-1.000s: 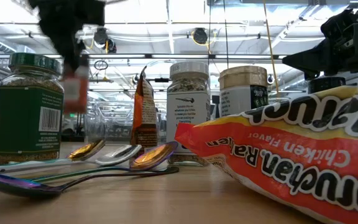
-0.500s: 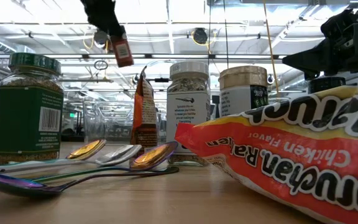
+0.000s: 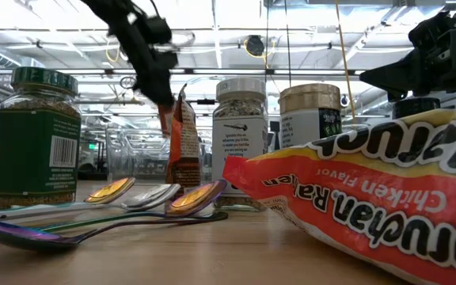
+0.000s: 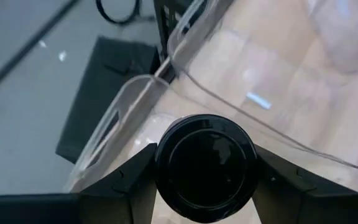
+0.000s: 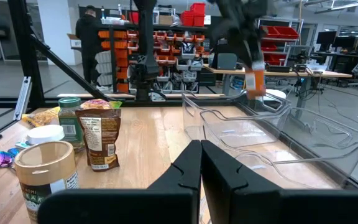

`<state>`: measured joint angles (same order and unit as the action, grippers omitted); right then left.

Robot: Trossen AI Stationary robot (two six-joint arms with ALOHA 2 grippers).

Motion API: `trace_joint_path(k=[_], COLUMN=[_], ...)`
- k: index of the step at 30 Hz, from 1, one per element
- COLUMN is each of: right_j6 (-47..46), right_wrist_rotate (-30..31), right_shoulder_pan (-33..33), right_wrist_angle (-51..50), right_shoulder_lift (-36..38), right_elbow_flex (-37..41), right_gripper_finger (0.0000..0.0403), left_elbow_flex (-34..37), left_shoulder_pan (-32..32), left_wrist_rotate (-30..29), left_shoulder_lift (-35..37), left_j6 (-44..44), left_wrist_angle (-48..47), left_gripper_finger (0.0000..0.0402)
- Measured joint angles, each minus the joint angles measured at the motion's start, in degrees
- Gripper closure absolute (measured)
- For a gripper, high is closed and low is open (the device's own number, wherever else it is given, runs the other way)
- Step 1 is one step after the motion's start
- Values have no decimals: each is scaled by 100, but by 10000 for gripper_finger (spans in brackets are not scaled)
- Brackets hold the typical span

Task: Pick & Place Food Item
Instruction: Put the orange seasoning bottle into the left transparent bin

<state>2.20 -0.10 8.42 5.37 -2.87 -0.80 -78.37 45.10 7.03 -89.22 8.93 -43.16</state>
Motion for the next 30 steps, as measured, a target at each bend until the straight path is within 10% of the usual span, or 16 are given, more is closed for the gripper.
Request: trace_joint_path(k=[30], right_j6=[2], right_wrist_rotate=[2], right_shoulder_pan=[1], right_wrist_angle=[0], right_shoulder_lift=[2], right_elbow_flex=[1], right_gripper_finger=[403], left_elbow_flex=[-1], left_shoulder_pan=[50], left_wrist_rotate=[-370], left_shoulder_lift=[-1738], left_j6=[-189], left_wrist_angle=[1009], left_gripper_finger=[143])
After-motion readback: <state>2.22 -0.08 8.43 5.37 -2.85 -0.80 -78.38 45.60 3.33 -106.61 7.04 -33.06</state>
